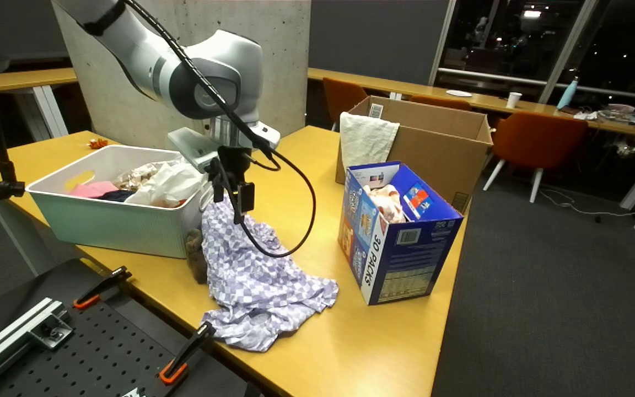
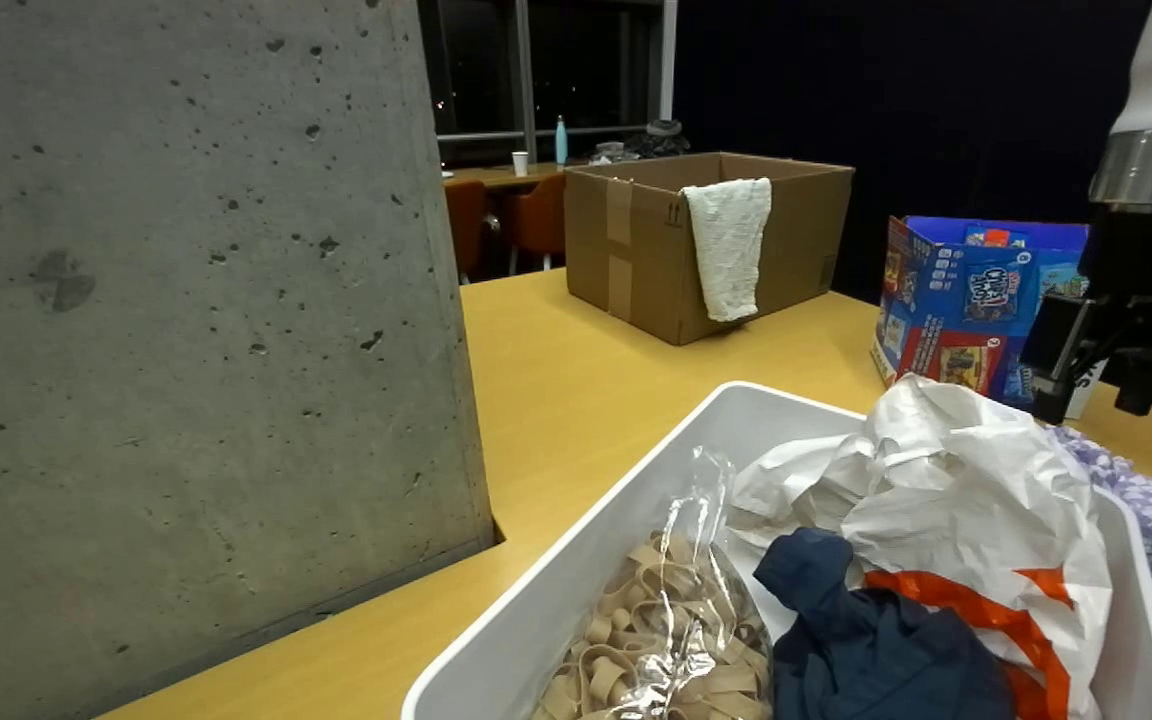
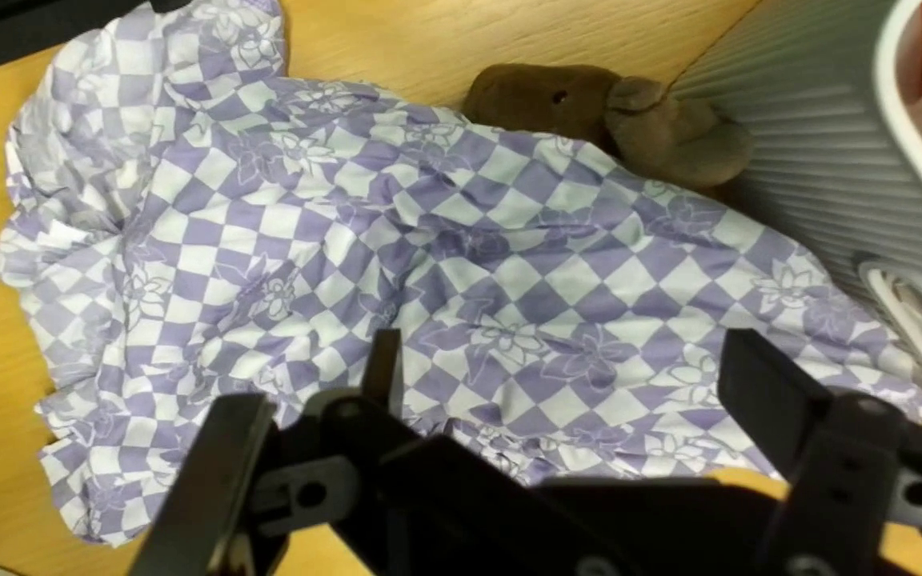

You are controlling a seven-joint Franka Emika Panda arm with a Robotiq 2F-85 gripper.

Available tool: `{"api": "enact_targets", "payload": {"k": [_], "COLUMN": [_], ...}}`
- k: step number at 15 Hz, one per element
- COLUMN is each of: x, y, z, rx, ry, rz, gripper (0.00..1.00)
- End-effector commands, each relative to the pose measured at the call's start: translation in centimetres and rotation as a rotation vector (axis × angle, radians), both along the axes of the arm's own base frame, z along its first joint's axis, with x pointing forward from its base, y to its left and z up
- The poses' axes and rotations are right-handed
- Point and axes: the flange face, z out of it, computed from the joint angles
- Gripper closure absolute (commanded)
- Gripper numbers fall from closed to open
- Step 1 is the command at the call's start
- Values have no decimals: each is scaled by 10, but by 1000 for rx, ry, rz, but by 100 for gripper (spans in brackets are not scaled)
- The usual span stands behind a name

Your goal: Remove the toy moose and checked cloth from the white basket, put them on the table and then put them inside the blue box

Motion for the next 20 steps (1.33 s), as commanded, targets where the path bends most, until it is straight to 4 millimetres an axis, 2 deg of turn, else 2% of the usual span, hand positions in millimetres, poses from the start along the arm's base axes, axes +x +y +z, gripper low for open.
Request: {"api": "enact_targets", "payload": {"k": [1, 5, 7, 11, 16, 17, 18, 19, 20], "x": [9, 3, -1, 7, 19, 22, 24, 26, 27], "y": [15, 29, 29, 33, 38, 40, 41, 42, 42], "z": [-24, -59, -76, -106, -127, -130, -131, -133, -134], "rx": [18, 47, 55, 70, 86, 89, 93, 96, 99], "ry": [-24, -36, -49, -56, -51, -50, -51, -52, -53], "rz": [13, -7, -23, -18, 2, 9, 16, 20, 25], "gripper": [0, 0, 0, 0, 0, 3, 26, 28, 34]}}
